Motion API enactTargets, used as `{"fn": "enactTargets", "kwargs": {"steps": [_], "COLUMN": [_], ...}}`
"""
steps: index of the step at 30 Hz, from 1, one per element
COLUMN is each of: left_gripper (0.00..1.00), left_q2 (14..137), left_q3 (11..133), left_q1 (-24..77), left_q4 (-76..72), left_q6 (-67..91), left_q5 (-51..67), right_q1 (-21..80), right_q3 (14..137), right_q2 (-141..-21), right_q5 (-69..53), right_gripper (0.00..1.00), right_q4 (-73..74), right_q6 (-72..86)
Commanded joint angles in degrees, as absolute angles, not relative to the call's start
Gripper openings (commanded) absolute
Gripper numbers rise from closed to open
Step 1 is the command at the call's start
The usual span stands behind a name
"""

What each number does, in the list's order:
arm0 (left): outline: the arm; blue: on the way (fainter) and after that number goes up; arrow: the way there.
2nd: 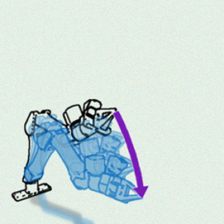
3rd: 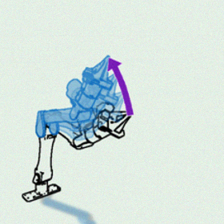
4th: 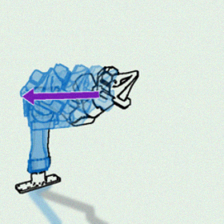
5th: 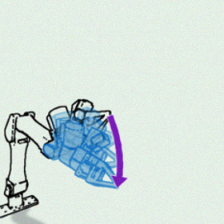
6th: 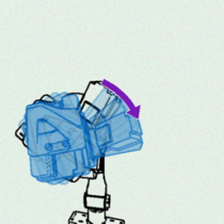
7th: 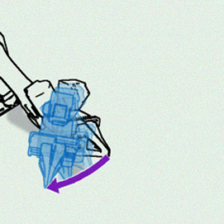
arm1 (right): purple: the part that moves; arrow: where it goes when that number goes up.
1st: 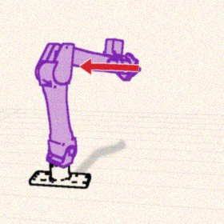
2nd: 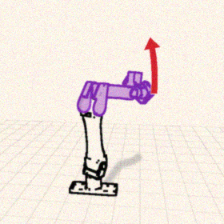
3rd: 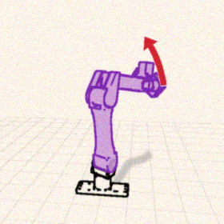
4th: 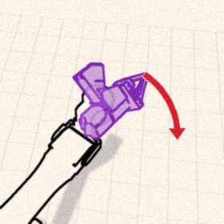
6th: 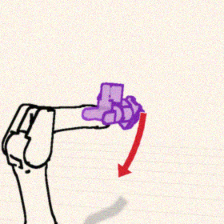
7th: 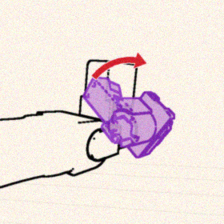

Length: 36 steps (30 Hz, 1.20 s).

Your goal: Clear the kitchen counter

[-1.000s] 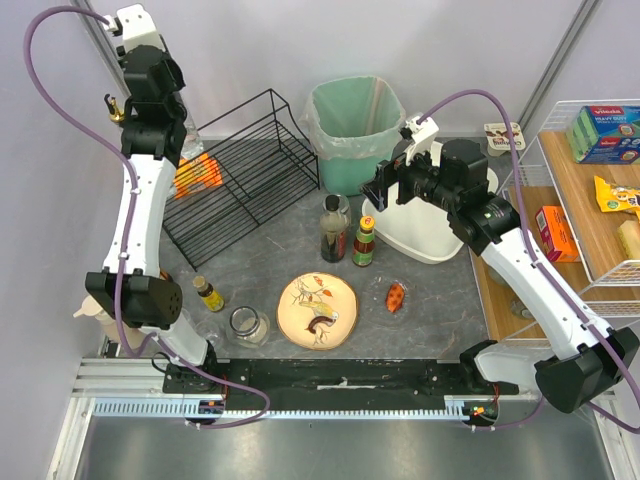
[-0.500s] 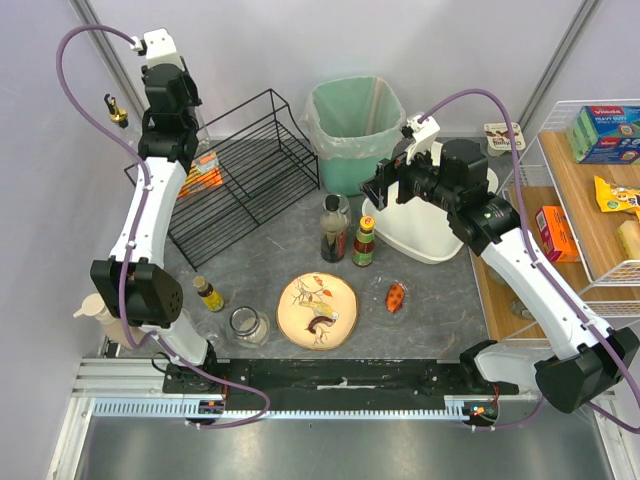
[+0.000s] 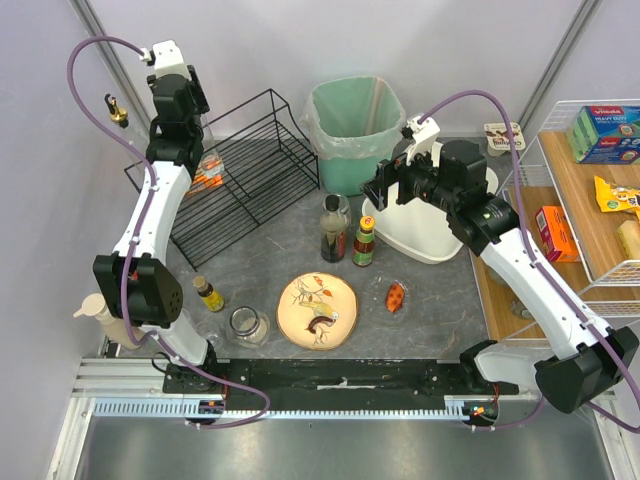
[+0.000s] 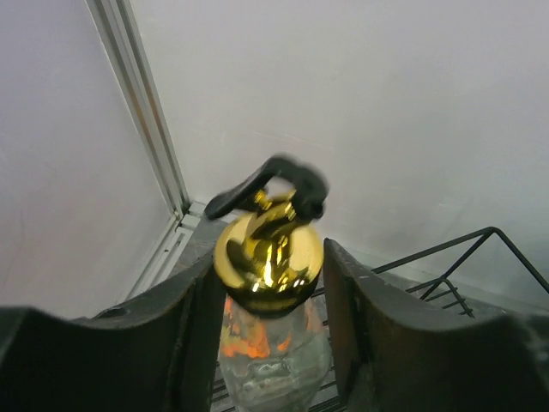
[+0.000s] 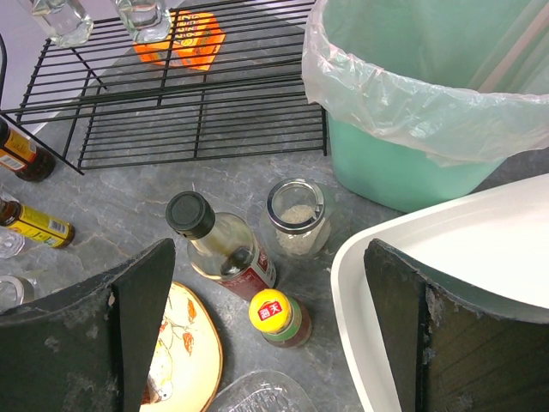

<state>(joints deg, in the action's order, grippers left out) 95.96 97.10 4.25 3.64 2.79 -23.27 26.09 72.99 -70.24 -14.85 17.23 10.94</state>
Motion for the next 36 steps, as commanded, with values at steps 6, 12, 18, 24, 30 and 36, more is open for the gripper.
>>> {"fn": "enactTargets", "kwargs": {"steps": [6, 12, 18, 24, 30, 36], "left_gripper": [0.87, 0.94, 0.94, 0.91, 0.91, 0.85], "left_q2": [91.1, 88.6, 84.1, 79.6, 75.8, 73.1], "left_q3": [97.5, 101.5, 103.3, 98.4, 87.4, 74.5], "left_q1": [4.0, 4.0, 4.4, 7.5, 15.2, 24.6], "left_q4": [-1.8, 4.6, 12.4, 15.4, 15.2, 6.8], "left_q6": [4.0, 4.1, 9.0, 9.1, 2.7, 11.7], "left_q5": [-21.4, -15.6, 2.8, 23.3, 38.9, 29.4], "right_q1": [26.3, 26.2, 26.3, 26.3, 26.3, 26.2], "right_q3": [72.6, 73.0, 73.0, 72.4, 72.1, 71.2], "right_q2": [-68.6, -68.1, -68.0, -67.9, -67.5, -66.8], "right_q5": [-15.2, -14.8, -14.2, -12.4, -9.5, -5.6], "right_gripper": [0.98, 0.98, 0.98, 0.98, 0.98, 0.98], "right_q4": [14.4, 14.5, 14.7, 14.9, 15.2, 15.6], "right_q6": [12.0, 12.8, 14.4, 16.1, 18.3, 20.2]}}
